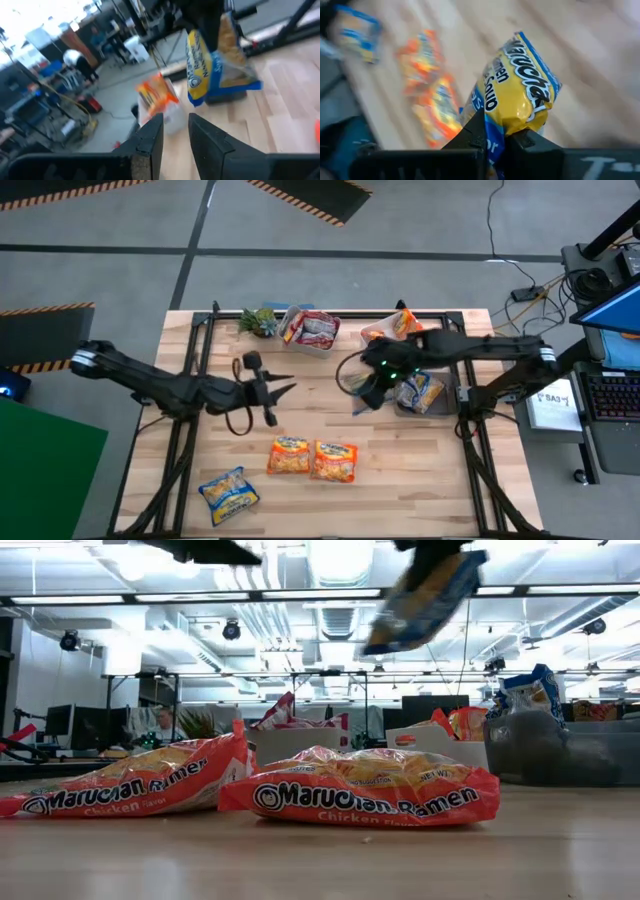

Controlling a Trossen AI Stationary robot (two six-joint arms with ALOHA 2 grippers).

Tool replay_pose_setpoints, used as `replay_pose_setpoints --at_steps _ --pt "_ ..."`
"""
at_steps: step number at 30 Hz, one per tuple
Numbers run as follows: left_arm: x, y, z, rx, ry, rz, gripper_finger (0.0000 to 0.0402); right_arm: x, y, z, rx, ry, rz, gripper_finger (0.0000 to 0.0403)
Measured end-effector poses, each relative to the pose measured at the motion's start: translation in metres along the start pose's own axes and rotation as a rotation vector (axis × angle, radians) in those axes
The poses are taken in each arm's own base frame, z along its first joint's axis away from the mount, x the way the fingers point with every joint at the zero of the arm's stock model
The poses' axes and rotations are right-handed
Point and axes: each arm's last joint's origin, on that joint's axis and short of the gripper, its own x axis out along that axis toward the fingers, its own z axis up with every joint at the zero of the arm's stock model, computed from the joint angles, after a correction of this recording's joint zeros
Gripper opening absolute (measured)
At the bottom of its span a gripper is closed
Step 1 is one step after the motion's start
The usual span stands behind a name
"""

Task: Sort Maruchan noodles
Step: Put the blue noodle pack into the black bin

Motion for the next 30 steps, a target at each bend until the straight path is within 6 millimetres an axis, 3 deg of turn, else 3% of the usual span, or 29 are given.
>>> replay_pose_setpoints --at_steps 4,8,23,30 --pt "-0.003 0.010 0.016 0.032 -0.044 0.023 0.0075 -0.029 -0.015 -0.008 0.073 0.072 -0.229 0.0018" --pt "-0.003 0.014 0.025 0.047 -0.061 0.035 0.0075 -0.041 -0.036 -0.018 0.174 0.162 -0.460 0.0018" --pt "0.000 0.012 0.021 0.081 -0.028 0.042 0.0075 -0.041 -0.083 -0.028 0.285 0.239 -0.457 0.0018" --pt "0.002 0.012 0.019 0.092 -0.020 0.043 0.0075 -0.061 -0.101 -0.039 0.377 0.178 -0.449 0.0018"
